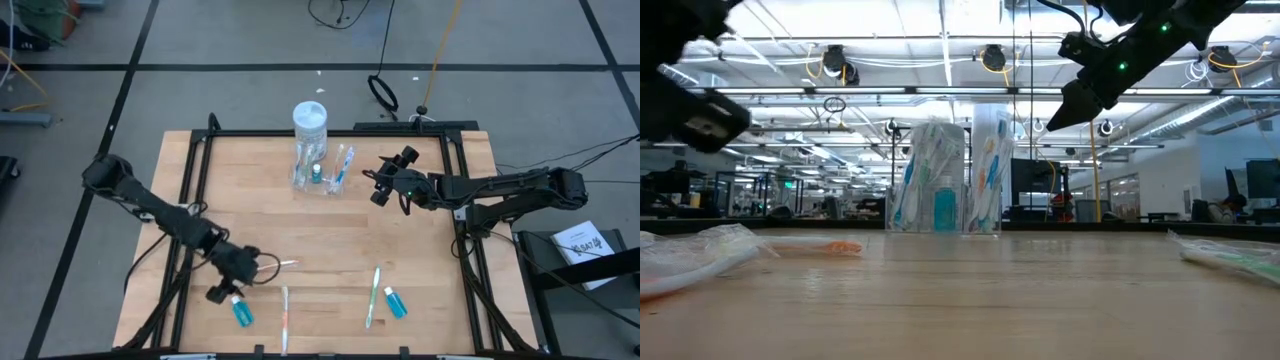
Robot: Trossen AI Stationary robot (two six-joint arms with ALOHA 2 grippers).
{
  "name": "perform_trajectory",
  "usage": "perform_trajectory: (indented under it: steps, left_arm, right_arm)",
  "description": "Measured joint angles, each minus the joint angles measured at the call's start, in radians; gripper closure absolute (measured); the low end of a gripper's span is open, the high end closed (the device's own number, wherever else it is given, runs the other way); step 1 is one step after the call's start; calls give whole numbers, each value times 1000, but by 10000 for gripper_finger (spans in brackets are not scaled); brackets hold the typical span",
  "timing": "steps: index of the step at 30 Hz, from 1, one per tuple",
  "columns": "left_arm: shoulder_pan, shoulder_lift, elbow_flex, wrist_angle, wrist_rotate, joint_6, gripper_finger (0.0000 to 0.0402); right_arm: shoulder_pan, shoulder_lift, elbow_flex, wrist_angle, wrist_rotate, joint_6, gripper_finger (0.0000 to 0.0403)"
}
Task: Pick & Place toothbrushing station
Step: Put the blue mouthwash bottle into the transparent organizer
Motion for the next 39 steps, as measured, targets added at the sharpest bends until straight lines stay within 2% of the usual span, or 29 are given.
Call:
perform_trajectory:
  steps: [5,18,23,33,37,39]
  left_arm:
    - [-69,0,-111,145,-4,-125,218]
    - [-144,0,-310,484,-7,-258,218]
    - [-169,0,-353,529,-93,-270,218]
    - [-186,-1,-382,579,-138,-241,218]
    - [-184,-1,-377,699,-249,-227,218]
    - [-180,-1,-371,698,-305,-254,218]
  right_arm:
    - [0,0,0,0,0,0,195]
    - [0,0,0,0,0,-3,195]
    - [0,0,0,0,0,-3,195]
    - [0,0,0,0,0,-3,195]
    - [0,0,0,0,0,-3,195]
    - [0,0,0,0,0,-3,195]
